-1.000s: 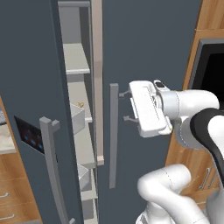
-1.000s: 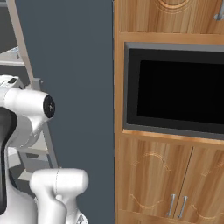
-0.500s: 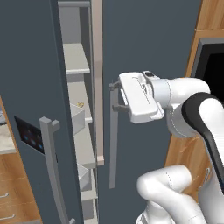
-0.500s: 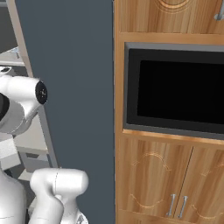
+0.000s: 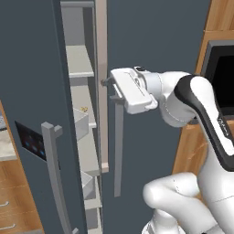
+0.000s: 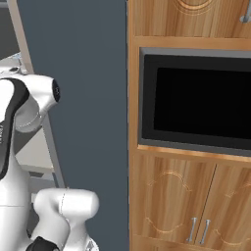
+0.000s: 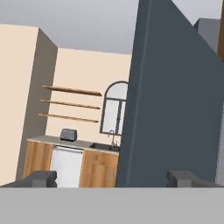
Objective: Open the freezer door, pick up the ice cube tray from the freezer, and place it on the dining counter.
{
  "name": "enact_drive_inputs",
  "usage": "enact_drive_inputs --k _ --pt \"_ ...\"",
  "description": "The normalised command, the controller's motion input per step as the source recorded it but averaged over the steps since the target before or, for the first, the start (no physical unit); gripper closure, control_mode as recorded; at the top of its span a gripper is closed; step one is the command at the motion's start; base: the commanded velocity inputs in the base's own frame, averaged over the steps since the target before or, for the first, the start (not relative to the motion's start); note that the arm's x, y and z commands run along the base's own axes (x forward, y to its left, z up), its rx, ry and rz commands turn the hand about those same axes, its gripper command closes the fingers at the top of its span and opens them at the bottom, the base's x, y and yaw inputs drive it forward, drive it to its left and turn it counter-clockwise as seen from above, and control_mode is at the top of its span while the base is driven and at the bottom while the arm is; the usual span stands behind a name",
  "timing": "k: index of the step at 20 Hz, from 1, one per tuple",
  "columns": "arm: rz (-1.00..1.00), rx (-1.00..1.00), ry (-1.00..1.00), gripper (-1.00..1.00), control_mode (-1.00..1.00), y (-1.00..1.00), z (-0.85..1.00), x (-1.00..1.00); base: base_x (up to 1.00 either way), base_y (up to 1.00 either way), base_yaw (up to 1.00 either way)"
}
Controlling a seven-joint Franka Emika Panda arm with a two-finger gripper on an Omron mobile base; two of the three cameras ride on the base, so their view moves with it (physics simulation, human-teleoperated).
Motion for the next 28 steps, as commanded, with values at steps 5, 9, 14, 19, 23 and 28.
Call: enact_drive_inputs --k 5,9,14,19,23,28 --pt "0.04 0.0 0.06 -1.0 -1.0 0.38 0.02 0.1 0.0 0.0 0.0" --pt "0.0 0.0 0.07 -1.0 -1.0 0.51 0.0 0.03 0.0 0.0 0.0" --pt "0.0 0.0 0.03 -1.0 -1.0 0.29 0.0 0.06 0.0 0.0 0.0" --pt "0.0 0.0 0.0 -1.0 -1.0 0.11 0.04 0.23 0.0 0.0 0.0" --pt "0.0 0.0 0.0 -1.0 -1.0 0.07 0.07 0.24 0.0 0.0 0.0" --pt "0.0 0.0 0.0 -1.0 -1.0 0.28 0.01 0.12 0.0 0.0 0.0"
